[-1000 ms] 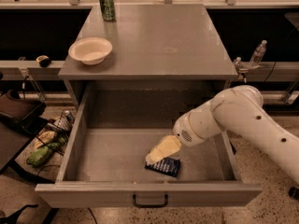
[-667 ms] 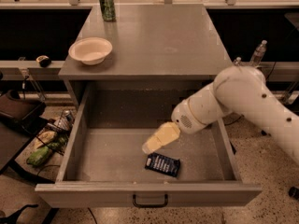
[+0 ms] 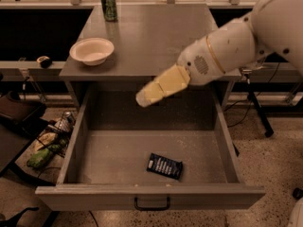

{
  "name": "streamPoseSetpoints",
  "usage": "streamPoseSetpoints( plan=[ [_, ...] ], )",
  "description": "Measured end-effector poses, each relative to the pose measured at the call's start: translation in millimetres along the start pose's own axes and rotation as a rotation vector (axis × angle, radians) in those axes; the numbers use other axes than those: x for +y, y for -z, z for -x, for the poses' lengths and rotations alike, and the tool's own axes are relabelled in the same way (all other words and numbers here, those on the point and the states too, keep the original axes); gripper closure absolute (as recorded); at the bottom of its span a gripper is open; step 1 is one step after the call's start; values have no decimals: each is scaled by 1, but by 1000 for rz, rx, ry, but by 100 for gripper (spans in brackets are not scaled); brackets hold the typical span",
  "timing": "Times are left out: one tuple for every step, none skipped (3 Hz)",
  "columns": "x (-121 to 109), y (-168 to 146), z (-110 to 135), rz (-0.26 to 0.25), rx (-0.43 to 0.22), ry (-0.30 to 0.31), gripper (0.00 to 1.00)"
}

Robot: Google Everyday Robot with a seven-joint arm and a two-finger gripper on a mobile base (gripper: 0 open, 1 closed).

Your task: Place rxbar blueberry into top drawer

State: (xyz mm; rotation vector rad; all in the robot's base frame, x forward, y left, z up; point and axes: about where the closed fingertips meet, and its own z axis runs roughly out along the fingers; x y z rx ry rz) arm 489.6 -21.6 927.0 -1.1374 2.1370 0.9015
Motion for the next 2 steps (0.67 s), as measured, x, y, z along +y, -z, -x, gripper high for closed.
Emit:
streamPoseSetpoints(
  plan=[
    [44, 43, 59, 1, -113, 136, 0],
    [74, 78, 99, 15, -248, 263, 0]
  ],
)
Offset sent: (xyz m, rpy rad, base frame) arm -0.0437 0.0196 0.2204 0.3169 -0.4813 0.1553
